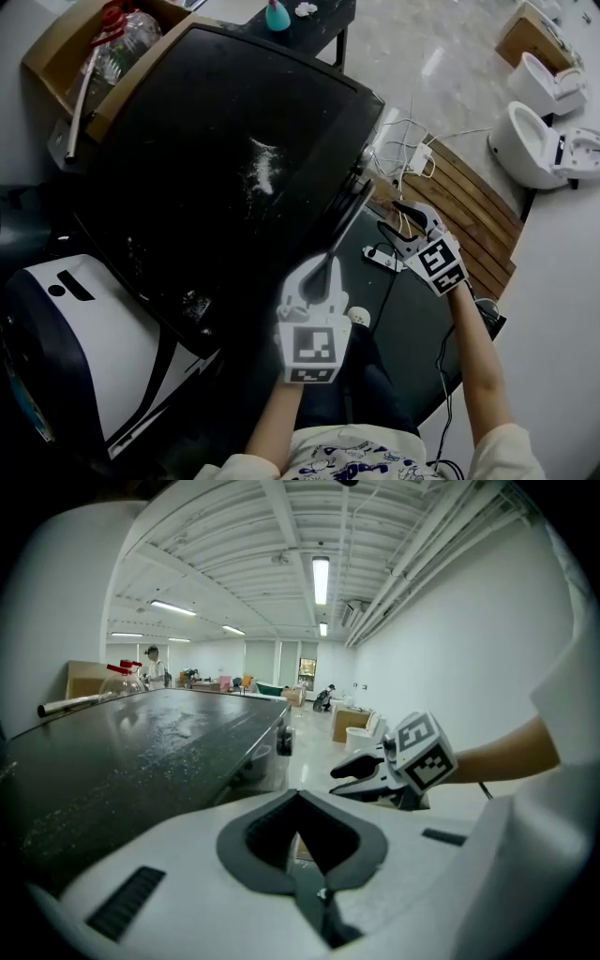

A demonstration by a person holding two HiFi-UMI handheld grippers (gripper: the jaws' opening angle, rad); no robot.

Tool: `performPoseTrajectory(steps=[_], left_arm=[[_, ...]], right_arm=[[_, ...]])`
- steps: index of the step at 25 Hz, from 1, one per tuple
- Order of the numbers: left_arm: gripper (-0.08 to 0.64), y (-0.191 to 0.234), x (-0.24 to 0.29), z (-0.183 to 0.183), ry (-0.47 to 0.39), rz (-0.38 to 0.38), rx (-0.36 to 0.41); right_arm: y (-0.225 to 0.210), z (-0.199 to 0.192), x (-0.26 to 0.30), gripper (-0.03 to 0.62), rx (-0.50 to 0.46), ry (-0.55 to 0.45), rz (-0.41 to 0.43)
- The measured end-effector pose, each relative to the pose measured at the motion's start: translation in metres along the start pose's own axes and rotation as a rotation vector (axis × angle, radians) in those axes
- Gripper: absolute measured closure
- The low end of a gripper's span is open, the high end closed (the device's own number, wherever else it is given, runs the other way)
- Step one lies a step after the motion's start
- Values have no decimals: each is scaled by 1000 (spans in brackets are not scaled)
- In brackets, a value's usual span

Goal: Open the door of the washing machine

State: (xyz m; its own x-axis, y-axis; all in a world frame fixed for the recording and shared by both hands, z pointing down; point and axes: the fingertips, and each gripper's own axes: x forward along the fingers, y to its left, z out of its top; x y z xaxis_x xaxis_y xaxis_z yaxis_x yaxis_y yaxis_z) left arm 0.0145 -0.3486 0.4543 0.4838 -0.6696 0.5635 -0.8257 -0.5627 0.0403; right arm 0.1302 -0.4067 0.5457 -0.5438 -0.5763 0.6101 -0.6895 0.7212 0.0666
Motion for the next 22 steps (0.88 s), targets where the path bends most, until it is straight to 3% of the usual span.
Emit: performPoseTrajectory(steps=[22], left_arm=[[557,-14,57,-23,37,-39,-45]], right_arm=[[-36,-55,92,402,-136,131,125]])
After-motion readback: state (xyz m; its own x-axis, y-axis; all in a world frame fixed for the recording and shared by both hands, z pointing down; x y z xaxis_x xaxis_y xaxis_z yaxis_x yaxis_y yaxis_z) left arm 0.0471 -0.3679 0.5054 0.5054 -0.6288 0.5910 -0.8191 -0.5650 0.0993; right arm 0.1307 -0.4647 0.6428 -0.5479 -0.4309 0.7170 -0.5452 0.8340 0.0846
